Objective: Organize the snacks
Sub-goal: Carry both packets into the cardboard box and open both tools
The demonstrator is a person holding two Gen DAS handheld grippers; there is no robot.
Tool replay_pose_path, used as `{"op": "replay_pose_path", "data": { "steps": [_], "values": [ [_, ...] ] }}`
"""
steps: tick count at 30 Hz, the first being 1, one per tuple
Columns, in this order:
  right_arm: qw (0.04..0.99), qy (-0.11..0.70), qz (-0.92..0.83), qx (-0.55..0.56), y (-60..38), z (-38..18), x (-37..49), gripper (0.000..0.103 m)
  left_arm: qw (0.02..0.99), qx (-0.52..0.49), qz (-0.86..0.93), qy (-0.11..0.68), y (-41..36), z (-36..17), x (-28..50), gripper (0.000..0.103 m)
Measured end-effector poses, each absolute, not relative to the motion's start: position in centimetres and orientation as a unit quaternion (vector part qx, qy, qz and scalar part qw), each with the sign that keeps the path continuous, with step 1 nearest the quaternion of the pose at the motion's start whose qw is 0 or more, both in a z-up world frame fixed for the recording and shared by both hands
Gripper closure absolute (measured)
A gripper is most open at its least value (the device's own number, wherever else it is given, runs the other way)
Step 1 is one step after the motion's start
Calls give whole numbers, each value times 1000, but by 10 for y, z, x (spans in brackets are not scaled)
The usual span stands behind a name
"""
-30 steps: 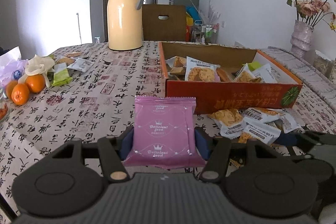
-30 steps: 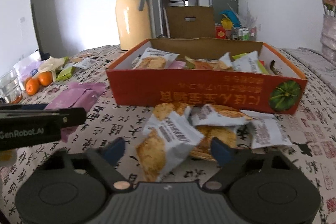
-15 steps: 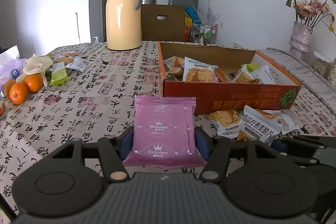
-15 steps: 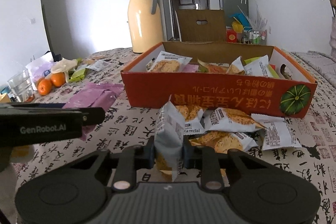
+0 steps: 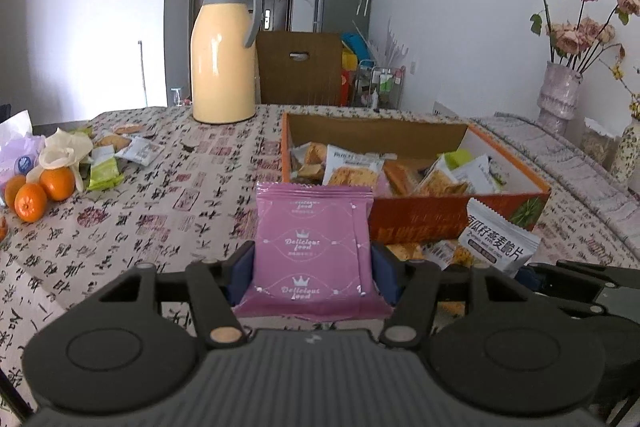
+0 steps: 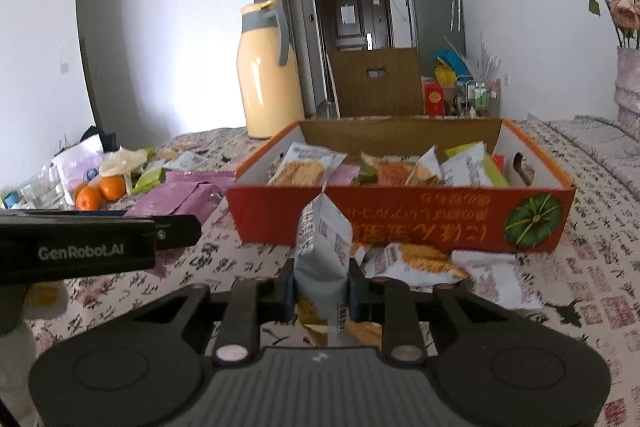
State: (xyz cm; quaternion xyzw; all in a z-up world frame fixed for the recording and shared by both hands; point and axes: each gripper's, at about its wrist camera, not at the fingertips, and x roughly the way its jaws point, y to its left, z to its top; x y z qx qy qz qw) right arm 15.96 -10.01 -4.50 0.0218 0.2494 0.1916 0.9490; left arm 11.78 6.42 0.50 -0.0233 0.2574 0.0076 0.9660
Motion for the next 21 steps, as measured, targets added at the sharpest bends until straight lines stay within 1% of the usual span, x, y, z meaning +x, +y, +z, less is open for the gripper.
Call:
{"op": "replay_pose_path", "data": {
  "steps": [9,21],
  "values": [
    [958,216,183,33,-122,-26,175,80,970,-29,4,243,49,21,137,41],
    [967,182,176,39,-149,-6,227,80,973,-40,18,228,27,44,191,41]
  ]
}}
